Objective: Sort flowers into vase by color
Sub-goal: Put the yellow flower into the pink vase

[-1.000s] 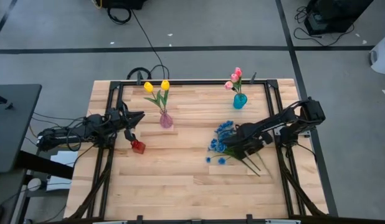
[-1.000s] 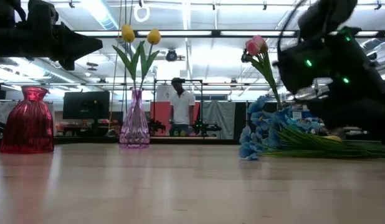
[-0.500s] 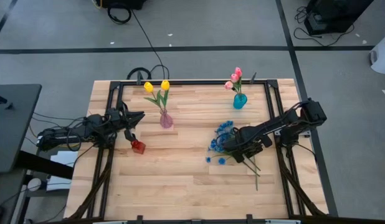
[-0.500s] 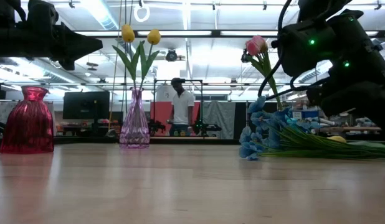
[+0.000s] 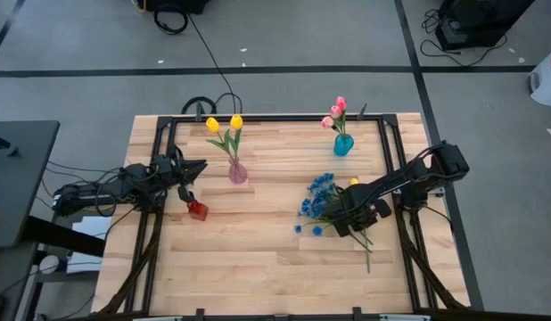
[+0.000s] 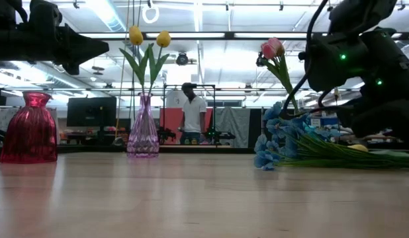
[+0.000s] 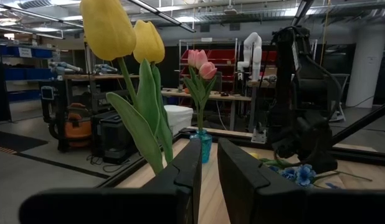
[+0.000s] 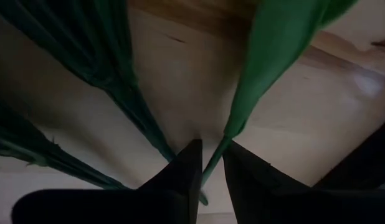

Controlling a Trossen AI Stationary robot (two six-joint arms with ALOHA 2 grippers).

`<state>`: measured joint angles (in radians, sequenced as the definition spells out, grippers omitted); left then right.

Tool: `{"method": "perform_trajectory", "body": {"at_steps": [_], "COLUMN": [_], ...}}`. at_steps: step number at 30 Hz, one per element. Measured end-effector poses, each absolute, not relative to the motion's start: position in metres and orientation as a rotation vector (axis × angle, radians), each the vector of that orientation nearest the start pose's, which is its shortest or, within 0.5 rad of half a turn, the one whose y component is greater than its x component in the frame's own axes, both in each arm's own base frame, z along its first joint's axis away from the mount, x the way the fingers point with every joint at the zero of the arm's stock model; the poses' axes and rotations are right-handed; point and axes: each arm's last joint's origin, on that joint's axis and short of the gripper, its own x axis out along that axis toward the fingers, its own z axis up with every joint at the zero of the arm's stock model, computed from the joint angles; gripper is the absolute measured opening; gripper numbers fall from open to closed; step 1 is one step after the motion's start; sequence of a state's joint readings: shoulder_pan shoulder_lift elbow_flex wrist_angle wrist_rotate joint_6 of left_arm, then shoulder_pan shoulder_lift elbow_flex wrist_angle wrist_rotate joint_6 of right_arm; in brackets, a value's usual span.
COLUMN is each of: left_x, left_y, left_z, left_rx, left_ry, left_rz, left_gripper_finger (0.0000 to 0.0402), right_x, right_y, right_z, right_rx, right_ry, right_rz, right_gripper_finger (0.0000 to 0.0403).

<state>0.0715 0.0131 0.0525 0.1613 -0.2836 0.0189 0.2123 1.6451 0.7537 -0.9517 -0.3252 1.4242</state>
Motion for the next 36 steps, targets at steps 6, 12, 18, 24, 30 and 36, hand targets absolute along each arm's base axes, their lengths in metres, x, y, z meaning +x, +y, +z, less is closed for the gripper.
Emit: {"method": "perform_trajectory", "body": {"at_steps": [6,12,18,24,30,36], "left_x": [0.091,0.091,0.091,0.091,0.091,0.091], "left_y": [0.015,0.015,0.015,0.015,0.015,0.015], "left_z": [0.196,0.196,0.195,0.196,0.196,0.196], "left_rx": [-0.003,-0.002,-0.003,-0.002,-0.001,-0.001], "left_ry": [-0.198,-0.198,-0.196,-0.201,-0.200,-0.200], "left_rz": [0.356,0.356,0.356,0.356,0.356,0.356], "left_gripper_finger": [0.0056,0.0056,0.0056,0.0056,0.0056,0.0056], "right_x": [0.206,0.210,0.217,0.246,0.274,0.300], "right_y": [0.054,0.054,0.052,0.056,0.065,0.073], "right_z": [0.121,0.126,0.155,0.202,0.239,0.246], "right_rx": [1.025,0.978,0.809,0.653,0.578,0.582], "right_ry": [1.772,1.773,1.787,1.614,1.415,1.197], "right_rz": [-1.004,-0.996,-1.103,-1.052,-0.873,-0.677], "right_gripper_finger": [0.0057,0.0011,0.0010,0.0007,0.0007,0.0007]}}
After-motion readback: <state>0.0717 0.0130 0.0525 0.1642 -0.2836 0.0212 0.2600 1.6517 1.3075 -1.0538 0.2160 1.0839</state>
